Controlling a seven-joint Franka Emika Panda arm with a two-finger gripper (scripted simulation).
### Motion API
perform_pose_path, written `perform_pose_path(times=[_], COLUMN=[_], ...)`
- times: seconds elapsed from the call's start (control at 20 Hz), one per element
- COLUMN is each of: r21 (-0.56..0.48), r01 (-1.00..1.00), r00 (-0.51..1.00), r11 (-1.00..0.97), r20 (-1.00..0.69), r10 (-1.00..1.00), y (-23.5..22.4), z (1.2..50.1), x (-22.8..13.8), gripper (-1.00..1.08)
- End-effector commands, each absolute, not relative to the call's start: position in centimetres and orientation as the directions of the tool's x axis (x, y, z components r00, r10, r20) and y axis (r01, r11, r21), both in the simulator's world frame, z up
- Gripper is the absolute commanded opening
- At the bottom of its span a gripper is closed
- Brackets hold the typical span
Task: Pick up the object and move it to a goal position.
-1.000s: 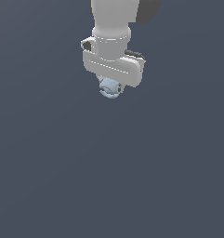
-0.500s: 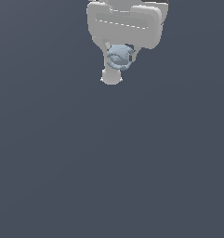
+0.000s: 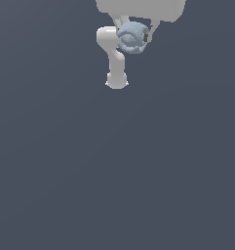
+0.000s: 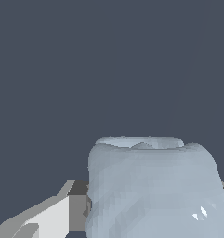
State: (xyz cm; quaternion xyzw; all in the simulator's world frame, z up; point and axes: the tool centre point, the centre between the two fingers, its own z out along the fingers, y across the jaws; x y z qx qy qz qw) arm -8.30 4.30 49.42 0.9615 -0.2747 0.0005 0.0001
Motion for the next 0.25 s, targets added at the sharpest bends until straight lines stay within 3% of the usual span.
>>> perform_pose_path(times=[0.0, 0.2], r21=[0.000, 0.000], r01=[-0.529, -0.528], r00=[0.849, 0.849], r11=[-0.849, -0.849], r20=[0.000, 0.000], r10=[-0.529, -0.528], y=[4.48, 4.54], z=[50.02, 50.31], x=[-8.34, -8.32], gripper=[-1.00, -1.00])
